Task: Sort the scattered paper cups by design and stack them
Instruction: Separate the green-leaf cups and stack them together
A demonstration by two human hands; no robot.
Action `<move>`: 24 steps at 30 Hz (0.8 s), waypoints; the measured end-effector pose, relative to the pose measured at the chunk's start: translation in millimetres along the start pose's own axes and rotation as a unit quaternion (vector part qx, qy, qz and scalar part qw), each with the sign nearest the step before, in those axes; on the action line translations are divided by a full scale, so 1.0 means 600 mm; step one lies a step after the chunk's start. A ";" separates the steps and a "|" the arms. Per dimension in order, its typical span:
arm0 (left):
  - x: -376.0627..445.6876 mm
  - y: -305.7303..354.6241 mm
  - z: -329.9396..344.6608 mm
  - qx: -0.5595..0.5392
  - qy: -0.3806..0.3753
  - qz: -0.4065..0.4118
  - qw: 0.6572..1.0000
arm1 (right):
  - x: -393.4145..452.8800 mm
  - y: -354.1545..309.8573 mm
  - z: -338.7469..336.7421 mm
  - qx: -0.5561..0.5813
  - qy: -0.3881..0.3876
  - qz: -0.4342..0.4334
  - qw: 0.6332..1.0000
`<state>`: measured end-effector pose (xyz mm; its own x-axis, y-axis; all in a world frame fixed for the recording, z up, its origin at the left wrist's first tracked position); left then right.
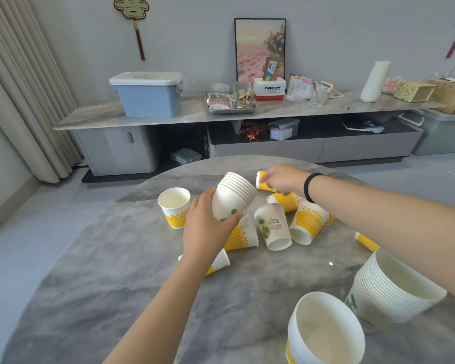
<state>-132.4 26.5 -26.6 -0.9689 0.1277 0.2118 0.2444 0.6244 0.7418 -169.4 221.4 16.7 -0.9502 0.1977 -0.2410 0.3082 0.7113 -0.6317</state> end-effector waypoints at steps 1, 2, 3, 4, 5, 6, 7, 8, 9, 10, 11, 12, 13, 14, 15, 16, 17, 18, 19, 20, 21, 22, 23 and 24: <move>0.000 -0.002 0.001 0.004 0.002 -0.002 1.000 | 0.000 0.016 0.007 -0.106 -0.025 0.002 0.994; -0.001 -0.002 0.002 0.008 0.002 -0.003 1.000 | -0.001 0.030 0.015 -0.178 -0.049 0.009 0.983; 0.000 -0.002 0.003 0.011 0.002 -0.002 1.000 | -0.004 0.039 0.022 -0.216 -0.062 0.016 0.974; 0.001 -0.002 0.003 0.015 0.001 0.001 1.000 | -0.007 0.042 0.027 -0.241 -0.062 0.018 0.968; 0.002 -0.002 0.004 0.017 0.001 0.003 1.000 | -0.008 0.042 0.029 -0.253 -0.055 0.017 0.966; 0.002 -0.002 0.005 0.017 0.000 0.003 1.000 | -0.008 0.042 0.029 -0.254 -0.050 0.018 0.966; 0.001 -0.002 0.005 0.015 -0.003 0.003 1.000 | -0.010 0.041 0.027 -0.245 -0.050 0.022 0.968; 0.000 -0.002 0.004 0.010 -0.004 0.001 1.000 | -0.010 0.040 0.024 -0.223 -0.054 0.027 0.973; -0.001 -0.003 0.004 0.005 -0.005 0.001 1.000 | -0.012 0.039 0.018 -0.194 -0.055 0.027 0.979; -0.004 -0.002 0.002 0.002 -0.006 0.001 1.000 | -0.014 0.036 0.010 -0.161 -0.049 0.021 0.986; -0.006 -0.002 0.001 0.000 -0.008 0.002 1.000 | -0.018 0.031 0.001 -0.126 -0.035 0.010 0.991; -0.009 -0.001 -0.001 -0.001 -0.011 0.001 1.000 | -0.025 0.024 -0.009 -0.092 -0.011 -0.009 0.996; -0.012 0.002 -0.003 0.000 -0.013 0.002 1.000 | -0.034 0.015 -0.019 -0.053 0.020 -0.026 0.998; -0.016 0.007 -0.007 0.000 -0.015 0.003 1.000 | -0.045 0.008 -0.030 -0.009 0.055 -0.038 0.998; -0.020 0.011 -0.011 -0.002 -0.018 0.004 1.000 | -0.053 0.003 -0.038 0.030 0.090 -0.046 0.994; -0.023 0.015 -0.014 -0.005 -0.021 0.003 1.000 | -0.061 0.001 -0.045 0.053 0.128 -0.053 0.989; -0.028 0.024 -0.021 -0.006 -0.023 0.004 1.000 | -0.074 0.002 -0.055 0.055 0.162 -0.058 0.984; -0.032 0.030 -0.026 -0.002 -0.026 0.004 1.000 | -0.085 0.002 -0.061 0.047 0.190 -0.061 0.979; -0.038 0.039 -0.032 0.007 -0.029 0.004 1.000 | -0.096 0.002 -0.068 0.042 0.218 -0.063 0.973; -0.042 0.042 -0.035 0.015 -0.032 0.004 0.999 | -0.106 0.003 -0.073 0.046 0.243 -0.066 0.967; -0.049 0.052 -0.041 0.023 -0.034 0.008 0.999 | -0.122 0.003 -0.083 0.063 0.261 -0.073 0.960; -0.054 0.059 -0.044 0.032 -0.040 0.013 0.999 | -0.136 0.002 -0.088 0.087 0.269 -0.083 0.956; -0.060 0.067 -0.046 0.039 -0.047 0.018 0.998 | -0.148 0.001 -0.091 0.112 0.265 -0.093 0.953; -0.067 0.077 -0.047 0.047 -0.056 0.024 0.997 | -0.160 0.001 -0.094 0.138 0.252 -0.102 0.952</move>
<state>-81.2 28.2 17.2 -0.9555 0.2408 0.1703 0.2916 0.6847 0.6680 -80.6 241.0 81.0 -0.8714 0.4231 0.2484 0.0493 0.5792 -0.8137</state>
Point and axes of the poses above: each hand's wrist, its own x-axis towards the middle knuckle, its own z-axis out of the palm, y = z × x, the point moved 3 cm from there along x, towards the middle knuckle, and after that the axes turned 8 degrees about x, right-handed, at the moved point
